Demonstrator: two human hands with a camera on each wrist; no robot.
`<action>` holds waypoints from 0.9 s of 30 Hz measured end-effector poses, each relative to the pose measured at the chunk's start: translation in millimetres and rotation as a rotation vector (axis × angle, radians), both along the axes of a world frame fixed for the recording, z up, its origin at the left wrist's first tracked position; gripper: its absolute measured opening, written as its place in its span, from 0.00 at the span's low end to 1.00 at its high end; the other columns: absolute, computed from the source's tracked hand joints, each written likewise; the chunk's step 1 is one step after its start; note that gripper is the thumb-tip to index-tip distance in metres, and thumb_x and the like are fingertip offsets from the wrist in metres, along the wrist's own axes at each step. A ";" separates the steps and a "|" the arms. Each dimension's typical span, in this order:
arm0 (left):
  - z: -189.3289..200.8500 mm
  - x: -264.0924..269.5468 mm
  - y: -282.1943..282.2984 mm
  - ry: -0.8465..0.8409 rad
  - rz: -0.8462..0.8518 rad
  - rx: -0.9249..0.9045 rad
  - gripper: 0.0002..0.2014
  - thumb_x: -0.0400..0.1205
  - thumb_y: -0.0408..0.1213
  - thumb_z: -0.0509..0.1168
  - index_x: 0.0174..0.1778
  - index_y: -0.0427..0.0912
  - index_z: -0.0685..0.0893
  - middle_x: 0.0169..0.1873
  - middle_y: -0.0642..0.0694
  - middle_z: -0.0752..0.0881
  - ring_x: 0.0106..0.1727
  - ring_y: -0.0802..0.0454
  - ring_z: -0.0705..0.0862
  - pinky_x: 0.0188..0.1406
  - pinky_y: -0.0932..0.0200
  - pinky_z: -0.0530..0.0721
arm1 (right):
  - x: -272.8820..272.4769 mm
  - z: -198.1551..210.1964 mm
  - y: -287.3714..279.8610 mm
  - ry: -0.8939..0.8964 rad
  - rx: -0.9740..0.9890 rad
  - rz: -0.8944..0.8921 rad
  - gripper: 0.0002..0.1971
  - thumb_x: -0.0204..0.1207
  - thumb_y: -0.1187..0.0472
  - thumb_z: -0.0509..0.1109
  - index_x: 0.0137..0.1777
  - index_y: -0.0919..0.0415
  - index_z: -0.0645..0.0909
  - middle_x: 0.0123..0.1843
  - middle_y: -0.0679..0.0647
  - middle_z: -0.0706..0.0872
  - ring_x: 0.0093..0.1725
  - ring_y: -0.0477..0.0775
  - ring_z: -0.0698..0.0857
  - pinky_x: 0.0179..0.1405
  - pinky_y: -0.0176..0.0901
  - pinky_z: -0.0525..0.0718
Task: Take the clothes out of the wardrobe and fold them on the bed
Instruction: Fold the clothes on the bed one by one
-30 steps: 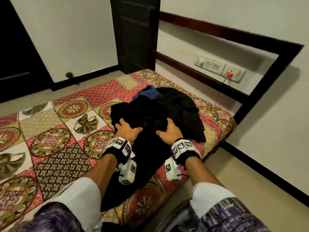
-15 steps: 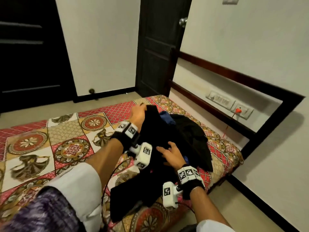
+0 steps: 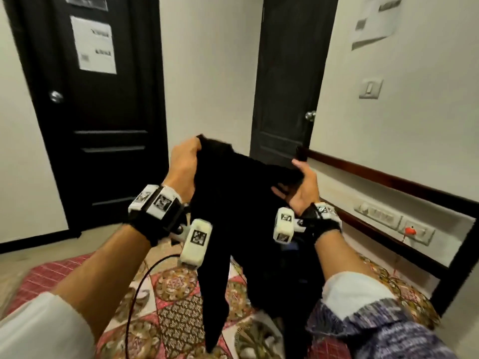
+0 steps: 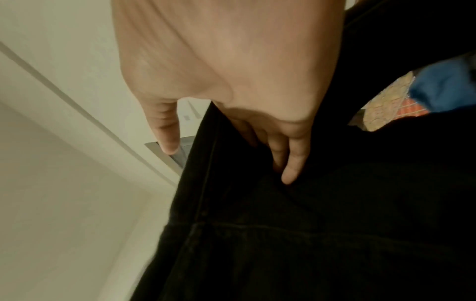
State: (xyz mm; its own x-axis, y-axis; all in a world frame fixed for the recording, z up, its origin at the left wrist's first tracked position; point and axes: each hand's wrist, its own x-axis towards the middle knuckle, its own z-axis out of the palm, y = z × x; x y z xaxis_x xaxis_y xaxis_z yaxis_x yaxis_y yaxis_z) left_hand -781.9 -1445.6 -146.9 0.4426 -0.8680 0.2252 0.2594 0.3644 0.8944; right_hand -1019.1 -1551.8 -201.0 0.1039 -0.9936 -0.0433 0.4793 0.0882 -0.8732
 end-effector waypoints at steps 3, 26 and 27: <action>-6.7 39.1 32.3 -0.041 0.040 0.011 0.10 0.82 0.34 0.61 0.36 0.40 0.84 0.23 0.47 0.81 0.21 0.53 0.78 0.19 0.67 0.75 | 30.7 72.2 25.5 -0.007 -0.108 0.007 0.19 0.78 0.39 0.74 0.51 0.55 0.91 0.52 0.53 0.92 0.57 0.56 0.91 0.57 0.49 0.85; -245.6 176.6 247.1 0.757 0.039 0.171 0.27 0.60 0.45 0.83 0.54 0.40 0.91 0.45 0.35 0.92 0.49 0.35 0.89 0.58 0.36 0.87 | 251.5 24.7 245.4 -0.041 -0.141 0.594 0.18 0.91 0.56 0.59 0.50 0.61 0.89 0.40 0.53 0.92 0.41 0.49 0.93 0.44 0.39 0.91; -252.2 192.3 254.8 0.746 0.049 0.092 0.30 0.54 0.45 0.88 0.52 0.40 0.92 0.46 0.36 0.93 0.50 0.35 0.90 0.59 0.36 0.88 | 254.4 19.0 245.4 -0.046 -0.141 0.614 0.22 0.92 0.57 0.57 0.43 0.61 0.89 0.32 0.51 0.90 0.33 0.45 0.91 0.34 0.35 0.88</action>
State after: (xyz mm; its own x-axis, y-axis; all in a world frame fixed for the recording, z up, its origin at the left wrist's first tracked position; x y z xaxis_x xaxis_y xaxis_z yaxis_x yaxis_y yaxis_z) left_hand -589.6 -1190.9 -399.1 0.4877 -0.8443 -0.2222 0.7939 0.3231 0.5151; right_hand -764.7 -1306.4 -182.0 0.6558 -0.7481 0.1013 0.4149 0.2450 -0.8763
